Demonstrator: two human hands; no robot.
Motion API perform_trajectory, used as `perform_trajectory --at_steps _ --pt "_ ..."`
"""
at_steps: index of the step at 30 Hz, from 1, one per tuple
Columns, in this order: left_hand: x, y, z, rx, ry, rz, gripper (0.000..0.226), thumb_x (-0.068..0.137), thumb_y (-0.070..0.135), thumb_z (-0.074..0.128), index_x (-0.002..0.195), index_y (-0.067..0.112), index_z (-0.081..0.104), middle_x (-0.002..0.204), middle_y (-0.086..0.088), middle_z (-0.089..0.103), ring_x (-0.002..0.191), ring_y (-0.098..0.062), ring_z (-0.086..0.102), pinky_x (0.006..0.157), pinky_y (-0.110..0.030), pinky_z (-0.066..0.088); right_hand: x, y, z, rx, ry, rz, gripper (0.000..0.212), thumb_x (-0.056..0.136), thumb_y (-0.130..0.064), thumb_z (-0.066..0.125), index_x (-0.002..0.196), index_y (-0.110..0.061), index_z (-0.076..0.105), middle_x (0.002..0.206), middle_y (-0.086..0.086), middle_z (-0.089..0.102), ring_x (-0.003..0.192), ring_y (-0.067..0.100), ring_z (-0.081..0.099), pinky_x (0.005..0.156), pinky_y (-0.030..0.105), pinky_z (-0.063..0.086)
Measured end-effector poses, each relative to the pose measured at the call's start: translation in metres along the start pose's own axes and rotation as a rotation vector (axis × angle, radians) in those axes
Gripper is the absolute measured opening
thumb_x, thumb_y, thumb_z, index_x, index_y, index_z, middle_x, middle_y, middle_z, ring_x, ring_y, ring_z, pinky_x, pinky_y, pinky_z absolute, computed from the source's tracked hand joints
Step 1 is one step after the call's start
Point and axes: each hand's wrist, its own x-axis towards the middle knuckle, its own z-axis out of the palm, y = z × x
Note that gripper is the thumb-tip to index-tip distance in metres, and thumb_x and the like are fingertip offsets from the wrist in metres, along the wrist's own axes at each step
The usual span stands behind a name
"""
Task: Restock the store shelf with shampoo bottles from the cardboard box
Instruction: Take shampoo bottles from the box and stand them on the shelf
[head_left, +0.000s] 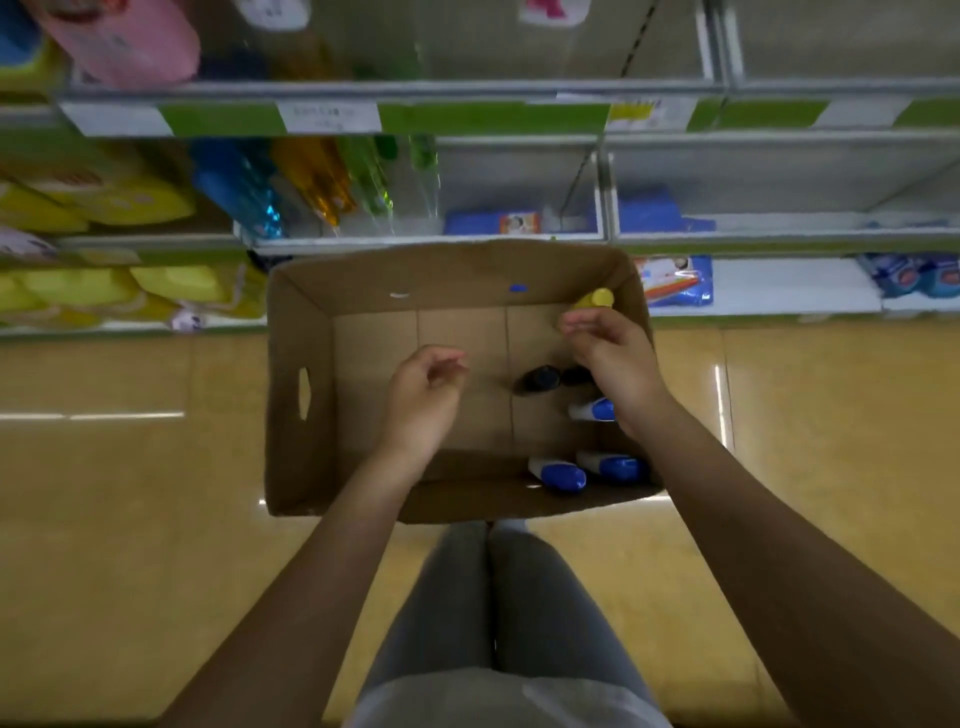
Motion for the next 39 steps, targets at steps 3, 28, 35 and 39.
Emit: perform_trajectory --at_steps 3,28,35,39 --pt "0.012 -0.021 0.005 0.007 0.004 -0.053 0.015 0.095 0.019 0.054 0.107 0.024 0.062 0.096 0.014 0.058 0.089 0.001 0.053 0.071 -0.014 0.04 0.023 0.025 0.01 -0.12 -0.042 0.033 0.02 0.092 -0.013 0.059 0.11 -0.02 0.065 0.111 -0.002 0.065 0.109 0.014 0.058 0.094 0.029 0.046" --pt "0.016 -0.077 0.002 0.081 -0.043 -0.158 0.021 0.094 0.017 0.056 0.115 0.016 0.06 0.107 0.004 0.06 0.102 -0.009 0.055 0.074 -0.008 0.038 0.053 0.035 0.041 -0.323 -0.379 0.097 0.035 0.075 -0.011 0.079 0.105 -0.02 0.061 0.101 -0.006 0.06 0.104 0.017 0.058 0.083 0.032 0.056" --pt "-0.002 -0.031 -0.022 0.043 -0.203 -0.016 0.072 0.078 0.021 0.076 0.14 0.02 0.039 0.142 0.004 0.044 0.132 -0.011 0.039 0.107 -0.025 0.032 0.012 -0.06 0.016 -0.273 -0.563 0.033 0.035 0.073 -0.018 0.081 0.105 -0.02 0.067 0.104 0.0 0.072 0.099 0.013 0.069 0.083 0.033 0.059" --pt "-0.021 -0.003 -0.04 0.038 -0.332 0.078 0.061 0.077 0.038 0.075 0.131 0.033 0.048 0.127 0.013 0.059 0.119 -0.005 0.052 0.101 -0.03 0.041 -0.017 -0.108 0.001 -0.214 -0.589 -0.028 0.036 0.075 -0.025 0.08 0.108 -0.018 0.066 0.105 0.003 0.073 0.097 0.014 0.07 0.083 0.036 0.059"
